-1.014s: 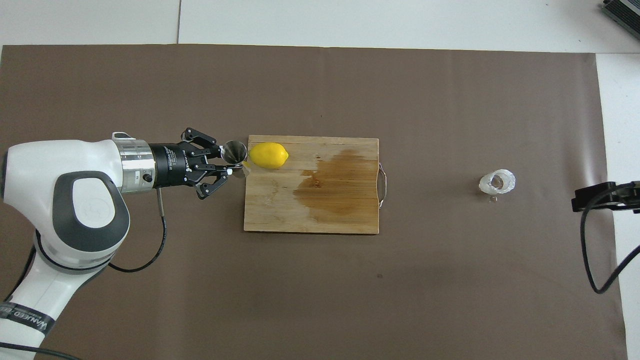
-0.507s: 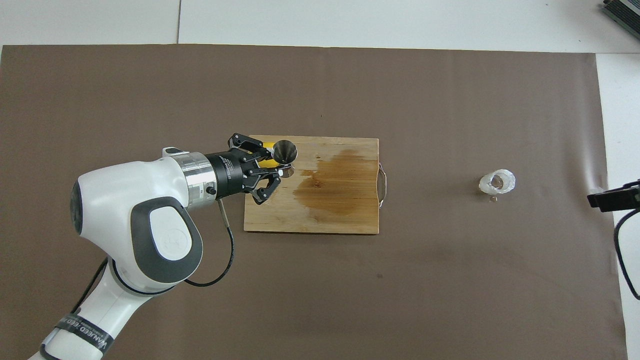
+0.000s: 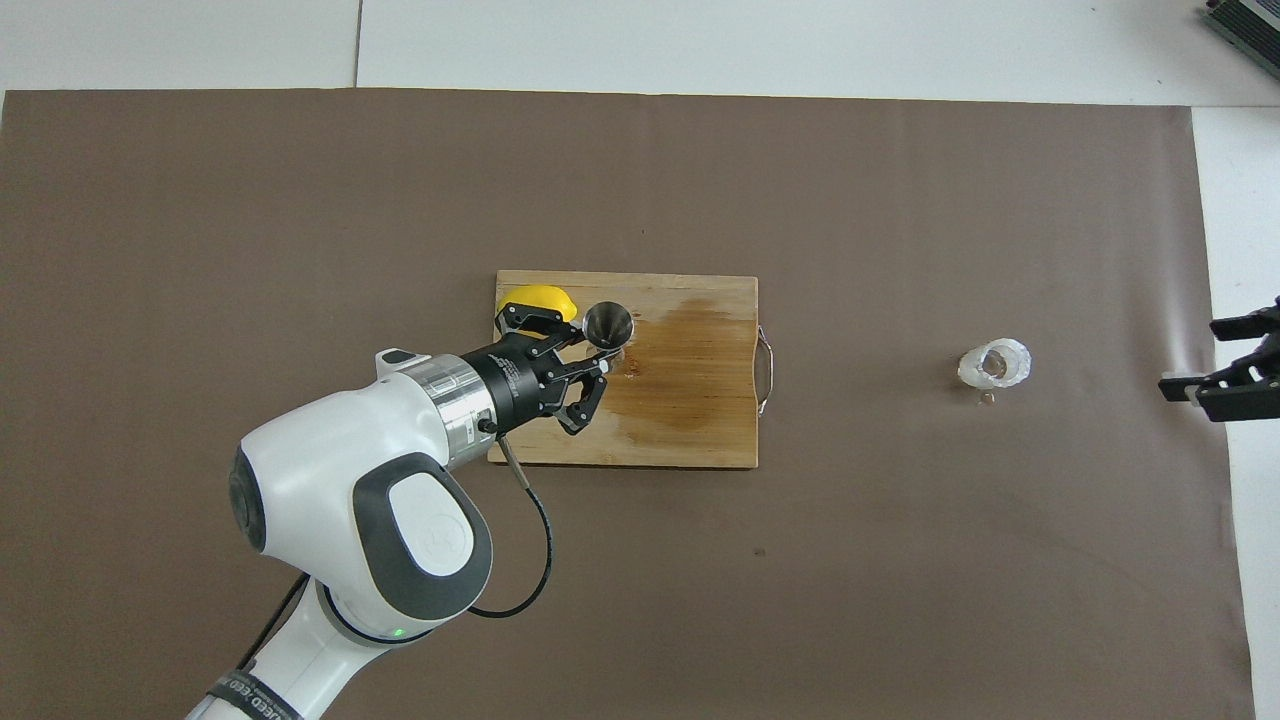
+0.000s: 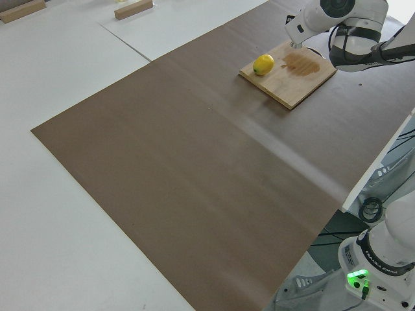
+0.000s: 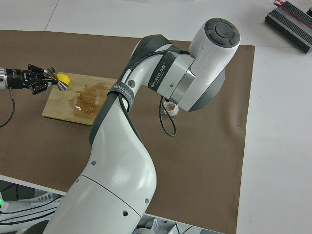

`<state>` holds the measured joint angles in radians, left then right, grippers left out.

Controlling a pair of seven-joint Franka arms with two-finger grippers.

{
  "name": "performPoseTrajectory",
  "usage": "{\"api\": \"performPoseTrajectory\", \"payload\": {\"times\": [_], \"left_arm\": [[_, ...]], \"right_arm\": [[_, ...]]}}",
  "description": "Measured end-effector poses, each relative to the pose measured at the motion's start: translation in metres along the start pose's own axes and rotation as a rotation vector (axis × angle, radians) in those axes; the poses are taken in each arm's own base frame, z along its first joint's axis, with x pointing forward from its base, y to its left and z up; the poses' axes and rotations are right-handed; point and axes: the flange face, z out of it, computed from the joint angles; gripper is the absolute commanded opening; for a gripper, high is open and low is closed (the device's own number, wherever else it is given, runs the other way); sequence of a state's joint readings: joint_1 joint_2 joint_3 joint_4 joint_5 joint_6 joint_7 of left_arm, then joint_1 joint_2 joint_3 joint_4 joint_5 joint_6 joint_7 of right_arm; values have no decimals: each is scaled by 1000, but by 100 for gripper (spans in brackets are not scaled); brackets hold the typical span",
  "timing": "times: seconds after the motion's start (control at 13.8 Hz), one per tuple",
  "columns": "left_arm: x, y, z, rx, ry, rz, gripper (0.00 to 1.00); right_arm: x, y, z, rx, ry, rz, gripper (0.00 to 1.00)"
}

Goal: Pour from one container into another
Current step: 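Carry the metal cup with the left gripper onto the cutting board, then set the metal cup on the board while the right gripper approaches the white cup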

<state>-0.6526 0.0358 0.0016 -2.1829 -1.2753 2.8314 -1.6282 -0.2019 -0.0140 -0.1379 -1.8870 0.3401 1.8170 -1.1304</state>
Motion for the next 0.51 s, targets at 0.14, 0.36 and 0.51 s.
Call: {"api": "performPoseTrajectory", "payload": {"times": [0.14, 0.36, 0.51], "left_arm": [[7, -6, 4, -16, 6, -23, 0], [20, -21, 17, -36, 22, -68, 0], [31, -30, 30, -60, 39, -111, 0]], "right_arm": [[-10, 20, 21, 55, 72, -96, 100], [-21, 48, 60, 119, 186, -184, 100], [-28, 62, 90, 162, 261, -228, 100]]}}
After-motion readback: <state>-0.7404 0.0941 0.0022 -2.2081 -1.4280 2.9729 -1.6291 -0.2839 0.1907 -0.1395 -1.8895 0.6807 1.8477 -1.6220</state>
